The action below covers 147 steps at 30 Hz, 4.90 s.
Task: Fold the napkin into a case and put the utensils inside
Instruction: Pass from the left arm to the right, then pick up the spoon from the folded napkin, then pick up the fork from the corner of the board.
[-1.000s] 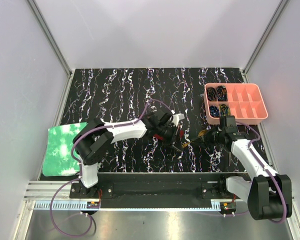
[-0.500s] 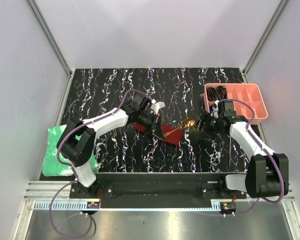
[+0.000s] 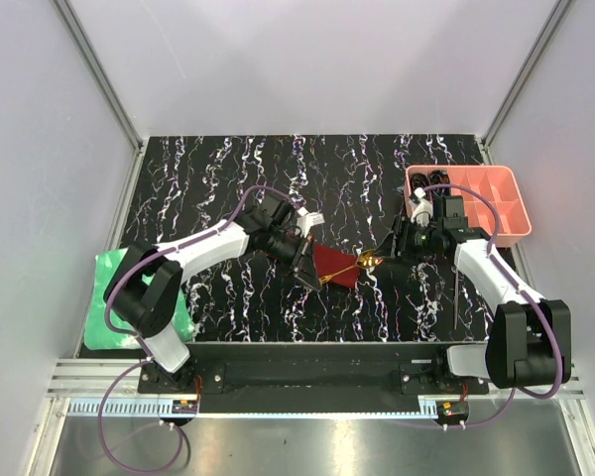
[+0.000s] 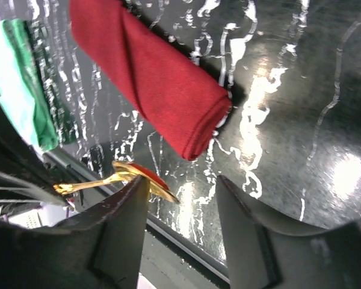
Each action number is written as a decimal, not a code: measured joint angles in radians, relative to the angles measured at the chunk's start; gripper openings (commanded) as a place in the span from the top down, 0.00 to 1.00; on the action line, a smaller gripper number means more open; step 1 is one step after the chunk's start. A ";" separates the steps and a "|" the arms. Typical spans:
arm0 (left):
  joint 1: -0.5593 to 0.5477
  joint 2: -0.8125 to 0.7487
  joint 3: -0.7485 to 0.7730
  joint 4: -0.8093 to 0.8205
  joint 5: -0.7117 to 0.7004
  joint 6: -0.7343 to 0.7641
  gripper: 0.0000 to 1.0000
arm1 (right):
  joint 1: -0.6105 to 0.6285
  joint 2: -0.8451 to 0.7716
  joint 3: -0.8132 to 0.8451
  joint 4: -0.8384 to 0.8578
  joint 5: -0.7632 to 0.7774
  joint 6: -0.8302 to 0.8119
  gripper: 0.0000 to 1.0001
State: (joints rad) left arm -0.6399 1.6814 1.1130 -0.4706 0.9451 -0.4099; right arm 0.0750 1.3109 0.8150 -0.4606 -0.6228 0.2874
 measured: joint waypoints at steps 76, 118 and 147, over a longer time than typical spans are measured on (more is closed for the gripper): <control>0.294 0.188 -0.005 0.196 -0.526 -0.335 1.00 | 0.351 0.079 -0.122 0.323 0.590 0.834 1.00; 0.129 -0.256 -0.134 0.308 -0.247 -0.359 0.62 | -0.441 0.072 -0.096 -0.129 0.742 0.386 0.33; -0.044 -0.186 -0.071 0.277 -0.280 -0.293 0.34 | -0.251 -0.348 -0.271 -0.249 0.333 0.491 1.00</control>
State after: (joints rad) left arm -0.6842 1.4956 1.0416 -0.1940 0.6655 -0.7025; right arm -0.1764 0.9634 0.5442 -0.7097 -0.2901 0.7784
